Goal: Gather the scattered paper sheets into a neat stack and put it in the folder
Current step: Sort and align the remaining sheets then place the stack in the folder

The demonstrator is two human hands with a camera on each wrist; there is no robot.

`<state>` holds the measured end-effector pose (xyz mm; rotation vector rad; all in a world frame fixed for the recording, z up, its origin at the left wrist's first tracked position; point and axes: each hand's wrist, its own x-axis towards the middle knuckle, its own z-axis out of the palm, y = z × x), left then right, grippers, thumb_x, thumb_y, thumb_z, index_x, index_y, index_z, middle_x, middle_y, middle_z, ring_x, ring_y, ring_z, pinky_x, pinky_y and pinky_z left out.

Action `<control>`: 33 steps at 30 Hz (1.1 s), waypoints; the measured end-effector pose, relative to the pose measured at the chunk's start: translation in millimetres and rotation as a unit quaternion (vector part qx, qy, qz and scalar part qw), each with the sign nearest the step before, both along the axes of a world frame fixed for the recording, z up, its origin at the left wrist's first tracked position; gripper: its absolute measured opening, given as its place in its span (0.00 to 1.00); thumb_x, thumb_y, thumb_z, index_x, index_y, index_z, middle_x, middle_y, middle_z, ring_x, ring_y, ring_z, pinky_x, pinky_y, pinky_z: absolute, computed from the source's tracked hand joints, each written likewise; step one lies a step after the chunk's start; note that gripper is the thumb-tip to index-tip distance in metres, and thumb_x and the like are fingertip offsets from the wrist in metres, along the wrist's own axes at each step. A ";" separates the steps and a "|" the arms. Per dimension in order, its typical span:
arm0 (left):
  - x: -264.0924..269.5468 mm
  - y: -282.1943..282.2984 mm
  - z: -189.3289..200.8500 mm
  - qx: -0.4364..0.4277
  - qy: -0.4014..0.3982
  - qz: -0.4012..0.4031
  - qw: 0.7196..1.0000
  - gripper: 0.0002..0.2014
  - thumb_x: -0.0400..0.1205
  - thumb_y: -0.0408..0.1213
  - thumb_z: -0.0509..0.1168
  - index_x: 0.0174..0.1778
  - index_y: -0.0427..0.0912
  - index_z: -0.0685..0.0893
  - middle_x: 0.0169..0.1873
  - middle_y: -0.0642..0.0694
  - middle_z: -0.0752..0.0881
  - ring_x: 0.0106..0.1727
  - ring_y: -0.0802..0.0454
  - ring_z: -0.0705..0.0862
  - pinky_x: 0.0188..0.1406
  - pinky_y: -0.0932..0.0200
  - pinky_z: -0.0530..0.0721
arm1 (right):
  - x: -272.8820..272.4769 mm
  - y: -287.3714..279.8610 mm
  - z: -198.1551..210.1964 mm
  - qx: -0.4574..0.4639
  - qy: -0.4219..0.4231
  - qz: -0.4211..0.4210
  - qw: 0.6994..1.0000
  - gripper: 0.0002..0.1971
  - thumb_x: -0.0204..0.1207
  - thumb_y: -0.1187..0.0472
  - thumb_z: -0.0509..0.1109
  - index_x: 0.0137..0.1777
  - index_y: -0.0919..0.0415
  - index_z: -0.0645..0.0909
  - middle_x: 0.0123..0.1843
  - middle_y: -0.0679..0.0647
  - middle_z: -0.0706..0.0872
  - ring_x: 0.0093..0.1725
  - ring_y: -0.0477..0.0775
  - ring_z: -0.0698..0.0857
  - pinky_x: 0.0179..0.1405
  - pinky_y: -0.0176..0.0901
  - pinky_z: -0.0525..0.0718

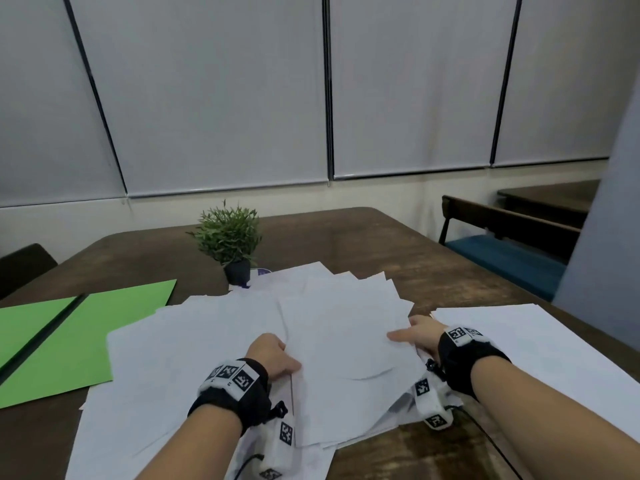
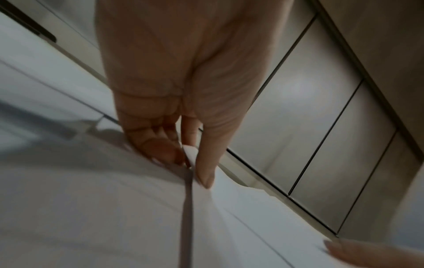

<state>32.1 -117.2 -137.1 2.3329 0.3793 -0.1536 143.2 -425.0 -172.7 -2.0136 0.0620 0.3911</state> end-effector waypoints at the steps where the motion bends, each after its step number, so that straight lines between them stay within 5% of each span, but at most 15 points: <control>1: 0.2 -0.2 3.0 0.007 0.014 -0.010 1.000 0.15 0.68 0.37 0.77 0.28 0.41 0.76 0.26 0.44 0.80 0.23 0.50 0.77 0.21 0.64 0.75 | -5.0 1.7 4.6 -0.020 -0.010 0.013 1.000 0.29 0.53 0.53 0.85 0.55 0.62 0.86 0.55 0.57 0.90 0.55 0.61 0.89 0.64 0.58 0.83; 4: -4.3 -0.6 12.7 -0.006 0.035 -0.037 0.999 0.16 0.68 0.43 0.79 0.26 0.42 0.78 0.23 0.47 0.78 0.17 0.55 0.72 0.20 0.68 0.68 | -17.0 2.5 13.7 -0.031 -0.029 0.001 0.999 0.34 0.53 0.63 0.81 0.63 0.62 0.80 0.57 0.55 0.88 0.56 0.60 0.87 0.63 0.57 0.84; 8: -4.9 1.9 12.6 -0.018 0.023 -0.024 0.999 0.24 0.75 0.53 0.72 0.27 0.43 0.68 0.27 0.43 0.72 0.22 0.50 0.69 0.27 0.64 0.70 | -40.6 4.1 39.1 0.045 -0.079 -0.008 0.996 0.28 0.66 0.74 0.76 0.65 0.57 0.73 0.58 0.58 0.86 0.55 0.63 0.87 0.61 0.63 0.84; 12: -4.5 3.4 18.6 -0.102 -0.021 0.028 0.994 0.35 0.71 0.68 0.66 0.51 0.35 0.75 0.37 0.42 0.78 0.34 0.47 0.76 0.37 0.58 0.77 | -63.4 7.3 79.6 0.158 -0.142 0.006 0.977 0.23 0.73 0.78 0.71 0.61 0.55 0.73 0.58 0.56 0.86 0.55 0.59 0.88 0.58 0.60 0.85; 14: -4.7 0.7 31.1 -0.161 -0.063 0.016 0.985 0.41 0.69 0.73 0.63 0.63 0.40 0.73 0.47 0.44 0.81 0.44 0.48 0.82 0.44 0.56 0.83 | -73.0 13.6 101.6 0.203 -0.164 0.026 0.965 0.22 0.75 0.78 0.69 0.61 0.55 0.73 0.58 0.55 0.87 0.54 0.55 0.88 0.52 0.52 0.87; 19: -11.0 -4.9 87.2 -0.220 -0.303 -0.026 0.927 0.26 0.82 0.50 0.65 0.72 0.45 0.68 0.63 0.53 0.79 0.67 0.54 0.77 0.66 0.56 0.75 | -74.6 38.5 135.5 0.244 -0.240 0.053 0.938 0.21 0.76 0.79 0.66 0.59 0.53 0.74 0.58 0.57 0.87 0.56 0.56 0.88 0.56 0.52 0.86; 22: -10.5 -0.1 112.6 -0.186 -0.397 -0.019 0.899 0.24 0.84 0.40 0.64 0.74 0.44 0.65 0.65 0.58 0.76 0.67 0.59 0.76 0.69 0.59 0.72 | -69.6 57.8 149.6 0.268 -0.281 0.054 0.920 0.23 0.75 0.76 0.66 0.59 0.47 0.75 0.60 0.56 0.87 0.60 0.58 0.86 0.62 0.59 0.84; 24: -9.7 2.5 126.5 -0.161 -0.437 -0.006 0.885 0.28 0.86 0.38 0.61 0.80 0.43 0.58 0.70 0.59 0.70 0.71 0.64 0.69 0.73 0.64 0.65 | -66.7 70.8 156.8 0.272 -0.296 0.066 0.913 0.25 0.71 0.73 0.66 0.60 0.41 0.76 0.62 0.56 0.86 0.63 0.59 0.85 0.64 0.60 0.82; 27: -7.2 10.0 133.5 -0.132 -0.470 -0.003 0.873 0.36 0.85 0.43 0.61 0.84 0.46 0.47 0.82 0.52 0.57 0.81 0.63 0.55 0.81 0.60 0.52 | -64.8 89.5 164.5 0.232 -0.290 0.099 0.923 0.28 0.71 0.72 0.66 0.65 0.42 0.72 0.63 0.54 0.85 0.62 0.56 0.85 0.58 0.53 0.85; 33: -15.0 21.8 107.8 -0.168 -0.507 0.016 0.845 0.38 0.80 0.43 0.69 0.81 0.48 0.55 0.75 0.52 0.71 0.74 0.57 0.73 0.76 0.50 0.71 | -61.3 108.9 149.0 0.244 -0.237 0.072 0.938 0.30 0.74 0.70 0.74 0.73 0.54 0.67 0.64 0.53 0.84 0.62 0.53 0.85 0.62 0.51 0.83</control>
